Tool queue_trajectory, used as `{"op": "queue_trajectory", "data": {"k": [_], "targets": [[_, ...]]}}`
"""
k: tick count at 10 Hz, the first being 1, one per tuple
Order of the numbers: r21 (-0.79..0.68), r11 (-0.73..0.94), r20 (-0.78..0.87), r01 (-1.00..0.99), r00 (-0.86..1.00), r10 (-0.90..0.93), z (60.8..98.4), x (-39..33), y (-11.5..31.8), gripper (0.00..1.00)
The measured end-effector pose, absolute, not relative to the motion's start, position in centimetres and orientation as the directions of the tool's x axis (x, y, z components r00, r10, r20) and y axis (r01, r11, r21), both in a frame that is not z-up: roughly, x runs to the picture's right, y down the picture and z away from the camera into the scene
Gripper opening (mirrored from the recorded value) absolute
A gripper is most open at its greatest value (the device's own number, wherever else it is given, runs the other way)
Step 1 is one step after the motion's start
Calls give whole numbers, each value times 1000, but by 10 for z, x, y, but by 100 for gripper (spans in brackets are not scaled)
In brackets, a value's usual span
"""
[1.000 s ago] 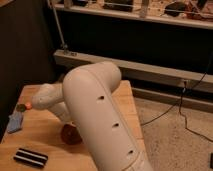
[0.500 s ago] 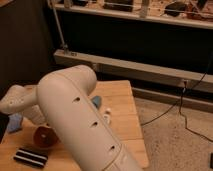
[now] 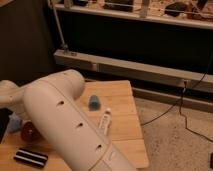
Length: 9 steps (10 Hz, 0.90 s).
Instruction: Drag the ceramic bowl in a circle
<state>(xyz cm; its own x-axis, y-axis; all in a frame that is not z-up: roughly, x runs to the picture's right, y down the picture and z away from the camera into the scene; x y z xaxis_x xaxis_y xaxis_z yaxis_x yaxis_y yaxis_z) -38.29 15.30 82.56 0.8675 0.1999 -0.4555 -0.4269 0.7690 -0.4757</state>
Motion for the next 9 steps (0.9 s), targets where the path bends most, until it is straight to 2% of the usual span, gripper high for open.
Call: {"op": "queue_trajectory", "data": {"k": [6,9], "targets": [[-383,708,-485,-594,781,393,885,-368,71,0],[-267,646,-548,-715,664,509,904,-294,22,0]]}}
